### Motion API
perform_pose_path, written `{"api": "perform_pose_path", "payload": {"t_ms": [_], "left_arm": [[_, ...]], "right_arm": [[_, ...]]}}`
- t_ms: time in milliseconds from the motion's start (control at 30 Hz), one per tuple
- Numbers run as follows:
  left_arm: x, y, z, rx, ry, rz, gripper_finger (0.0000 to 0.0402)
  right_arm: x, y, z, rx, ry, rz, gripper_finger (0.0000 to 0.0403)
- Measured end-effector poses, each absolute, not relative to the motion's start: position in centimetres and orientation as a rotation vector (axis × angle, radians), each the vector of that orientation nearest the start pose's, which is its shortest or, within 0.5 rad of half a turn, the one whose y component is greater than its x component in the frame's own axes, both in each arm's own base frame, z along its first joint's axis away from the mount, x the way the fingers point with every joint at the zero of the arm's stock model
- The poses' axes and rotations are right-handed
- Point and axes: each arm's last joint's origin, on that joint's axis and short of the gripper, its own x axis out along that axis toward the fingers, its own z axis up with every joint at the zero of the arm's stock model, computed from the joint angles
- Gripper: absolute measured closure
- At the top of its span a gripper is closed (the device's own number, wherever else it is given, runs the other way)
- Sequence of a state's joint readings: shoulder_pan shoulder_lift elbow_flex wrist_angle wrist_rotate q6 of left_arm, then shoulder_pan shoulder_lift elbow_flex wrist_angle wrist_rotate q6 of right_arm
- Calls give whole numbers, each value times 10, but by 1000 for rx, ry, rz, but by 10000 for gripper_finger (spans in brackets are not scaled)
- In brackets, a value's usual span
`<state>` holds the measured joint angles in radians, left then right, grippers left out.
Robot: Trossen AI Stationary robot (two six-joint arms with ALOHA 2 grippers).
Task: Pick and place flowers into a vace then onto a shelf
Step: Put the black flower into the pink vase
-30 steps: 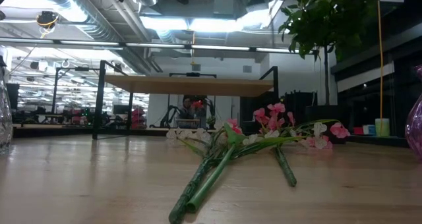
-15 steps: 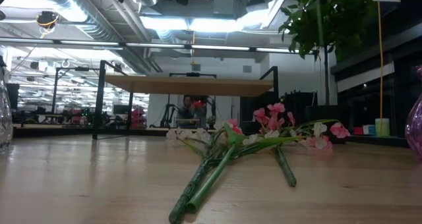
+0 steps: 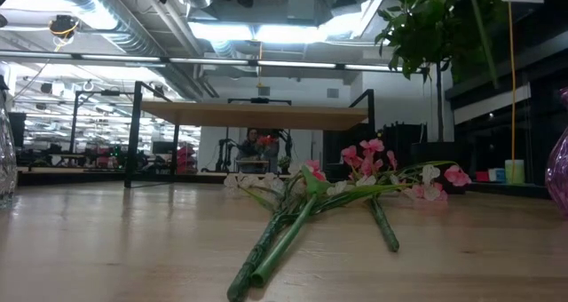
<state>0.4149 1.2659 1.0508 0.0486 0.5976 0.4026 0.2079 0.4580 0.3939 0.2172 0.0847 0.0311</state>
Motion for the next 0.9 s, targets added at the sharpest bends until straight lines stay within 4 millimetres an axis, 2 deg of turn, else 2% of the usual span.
{"api": "perform_pose_path", "payload": {"t_ms": [133, 400, 900], "left_arm": [[266, 99, 346, 320, 107, -208, 397], [266, 100, 346, 323, 113, -185, 397], [267, 102, 349, 303, 110, -97, 399]], "right_arm": [[116, 27, 281, 53, -173, 133, 403], [107, 36, 264, 102, -175, 180, 403], [93, 54, 266, 137, -190, 205, 403]]}}
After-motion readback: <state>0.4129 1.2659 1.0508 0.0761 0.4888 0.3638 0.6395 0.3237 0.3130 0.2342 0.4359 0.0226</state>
